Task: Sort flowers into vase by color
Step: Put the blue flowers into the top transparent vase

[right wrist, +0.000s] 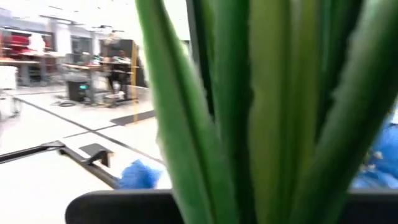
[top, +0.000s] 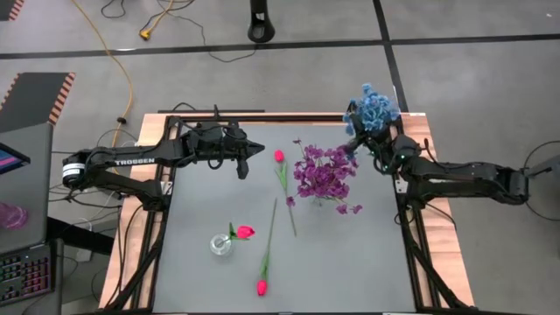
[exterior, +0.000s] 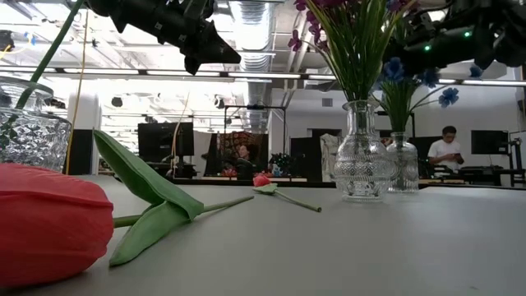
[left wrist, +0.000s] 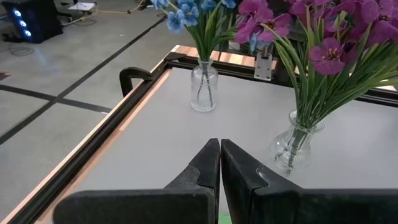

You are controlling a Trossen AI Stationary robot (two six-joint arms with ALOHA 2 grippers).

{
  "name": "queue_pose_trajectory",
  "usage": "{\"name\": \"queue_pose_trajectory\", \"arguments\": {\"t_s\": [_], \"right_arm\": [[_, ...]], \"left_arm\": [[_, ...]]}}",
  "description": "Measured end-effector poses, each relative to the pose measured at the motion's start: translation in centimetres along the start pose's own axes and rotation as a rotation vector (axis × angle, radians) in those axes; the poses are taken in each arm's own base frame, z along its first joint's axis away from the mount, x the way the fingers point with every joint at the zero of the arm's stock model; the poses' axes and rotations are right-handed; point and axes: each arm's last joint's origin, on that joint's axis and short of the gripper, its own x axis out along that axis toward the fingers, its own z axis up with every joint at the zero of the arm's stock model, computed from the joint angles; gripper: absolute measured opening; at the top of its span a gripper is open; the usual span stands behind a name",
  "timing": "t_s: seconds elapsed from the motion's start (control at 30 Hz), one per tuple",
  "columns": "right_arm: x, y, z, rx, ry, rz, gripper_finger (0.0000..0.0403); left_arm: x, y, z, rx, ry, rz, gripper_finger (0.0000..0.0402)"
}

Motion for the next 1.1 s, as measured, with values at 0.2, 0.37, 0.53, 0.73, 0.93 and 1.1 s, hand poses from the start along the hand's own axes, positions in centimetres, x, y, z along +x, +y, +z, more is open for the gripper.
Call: {"name": "queue_pose_trajectory", "arguments": {"t_s": [0.2, 0.37, 0.53, 0.73, 0.93, 1.1], "right_arm": [[-0.01, 0.18, 0.05, -0.033, -0.012, 0.062, 0.0017], [-0.01, 0.18, 0.05, -0.058, -0.014, 0.062, 0.0017], [-0.01, 0.18, 0.05, -0.083, -0.014, 0.062, 0.0017], [-0.01, 0.18, 0.05, -0.129, -0.016, 0.062, 0.0017], [-0.01, 0.18, 0.05, -0.171, -0.017, 0.062, 0.0017], [-0.01, 0.24, 0.05, -0.176, -0.022, 0.083, 0.0017]], "left_arm": [[0.0, 0.01, 0.0, 0.0, 0.0, 0.004, 0.0], [0.0, 0.02, 0.0, -0.001, 0.0, 0.005, 0.0], [0.0, 0.02, 0.0, -0.001, 0.0, 0.005, 0.0], [0.0, 0.02, 0.0, -0.001, 0.0, 0.004, 0.0], [0.0, 0.02, 0.0, -0.007, 0.0, 0.004, 0.0], [0.0, 0.02, 0.0, -0.009, 0.0, 0.004, 0.0]]}}
